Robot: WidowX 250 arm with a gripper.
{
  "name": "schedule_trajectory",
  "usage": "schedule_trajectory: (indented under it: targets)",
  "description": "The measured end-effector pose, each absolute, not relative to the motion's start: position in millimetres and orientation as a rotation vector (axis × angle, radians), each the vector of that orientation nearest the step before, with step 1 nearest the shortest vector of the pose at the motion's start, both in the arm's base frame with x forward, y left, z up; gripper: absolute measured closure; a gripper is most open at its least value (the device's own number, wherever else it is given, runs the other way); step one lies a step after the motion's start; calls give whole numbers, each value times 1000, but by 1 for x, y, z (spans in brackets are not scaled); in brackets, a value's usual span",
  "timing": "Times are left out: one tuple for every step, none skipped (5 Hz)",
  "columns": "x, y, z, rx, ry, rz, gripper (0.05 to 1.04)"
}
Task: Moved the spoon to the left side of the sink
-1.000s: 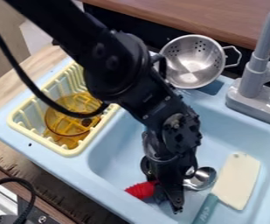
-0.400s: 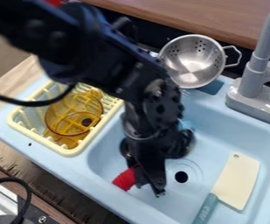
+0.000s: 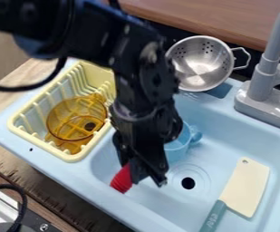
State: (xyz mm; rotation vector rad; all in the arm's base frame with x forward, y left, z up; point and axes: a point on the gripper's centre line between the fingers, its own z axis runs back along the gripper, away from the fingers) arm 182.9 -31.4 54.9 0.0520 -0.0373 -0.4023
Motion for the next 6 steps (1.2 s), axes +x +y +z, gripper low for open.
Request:
schedule_trajectory:
  targets:
    - [197, -31, 70, 12, -65, -362, 796]
    - [203, -29, 85, -14, -84, -349, 796]
    - [212, -18, 98, -30, -90, -255, 796]
    - [216, 3, 108, -8, -110, -141, 796]
    - [222, 28, 117, 24, -102, -35, 796]
    - [224, 51, 117, 45, -51, 37, 796]
